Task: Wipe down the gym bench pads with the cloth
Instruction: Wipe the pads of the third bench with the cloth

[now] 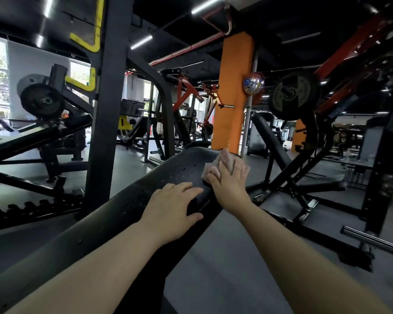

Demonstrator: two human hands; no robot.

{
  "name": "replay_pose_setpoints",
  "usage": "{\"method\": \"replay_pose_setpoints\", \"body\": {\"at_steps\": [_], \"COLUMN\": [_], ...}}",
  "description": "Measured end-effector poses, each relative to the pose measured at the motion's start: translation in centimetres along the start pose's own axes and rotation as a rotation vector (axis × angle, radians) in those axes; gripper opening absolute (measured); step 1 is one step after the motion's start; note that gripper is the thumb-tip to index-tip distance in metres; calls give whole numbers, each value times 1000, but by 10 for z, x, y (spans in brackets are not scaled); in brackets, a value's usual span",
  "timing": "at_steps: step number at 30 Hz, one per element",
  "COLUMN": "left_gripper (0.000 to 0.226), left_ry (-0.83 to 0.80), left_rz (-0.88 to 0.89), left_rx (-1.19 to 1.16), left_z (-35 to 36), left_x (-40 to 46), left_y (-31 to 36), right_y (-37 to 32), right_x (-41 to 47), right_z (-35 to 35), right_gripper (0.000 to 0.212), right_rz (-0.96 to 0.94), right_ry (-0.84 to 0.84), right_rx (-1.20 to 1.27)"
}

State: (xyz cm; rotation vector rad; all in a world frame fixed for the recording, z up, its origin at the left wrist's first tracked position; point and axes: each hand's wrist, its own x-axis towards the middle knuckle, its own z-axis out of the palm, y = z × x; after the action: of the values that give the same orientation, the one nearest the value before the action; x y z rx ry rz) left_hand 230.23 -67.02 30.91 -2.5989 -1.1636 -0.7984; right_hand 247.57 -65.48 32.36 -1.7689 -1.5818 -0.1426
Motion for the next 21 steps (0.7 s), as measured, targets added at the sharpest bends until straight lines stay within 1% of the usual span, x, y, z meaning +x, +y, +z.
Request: {"method": "replay_pose_setpoints", "body": {"at_steps": [2, 5, 8, 10, 12, 14, 17, 19, 21], "left_gripper": [57, 53, 51, 50, 50, 50, 50, 49, 49], "left_ry": [-11, -21, -11, -22, -24, -25, -20, -23, -31], "left_rz": [17, 22, 27, 17, 12, 3, -13, -18, -22], "left_rx": [18, 25, 27, 1, 0, -1, 24, 33, 31], "left_z": [3, 5, 6, 6, 7, 7, 7, 6, 5], "left_x": [4, 9, 12, 11, 10, 9, 8, 8, 7], "left_y": [-4, -6, -6, -5, -5, -5, -2, 0, 1], "right_y": [8, 17, 15, 14, 11, 3, -9, -6, 6], "right_x": [-12, 8, 42, 61, 83, 99, 106, 100, 86], "right_z": [3, -4, -17, -27, -33, -35, -39, -43, -42], "right_gripper": [67, 63, 58, 53, 52, 57, 59, 57, 55], "right_rz": [-44, -13, 4, -11, -18, -9, -18, -18, -5], "right_ry": [-10, -41, -59, -139, -237, -315, -401, -376, -277], "right_rx": [78, 88, -68, -246, -382, -444, -424, -368, -300]}}
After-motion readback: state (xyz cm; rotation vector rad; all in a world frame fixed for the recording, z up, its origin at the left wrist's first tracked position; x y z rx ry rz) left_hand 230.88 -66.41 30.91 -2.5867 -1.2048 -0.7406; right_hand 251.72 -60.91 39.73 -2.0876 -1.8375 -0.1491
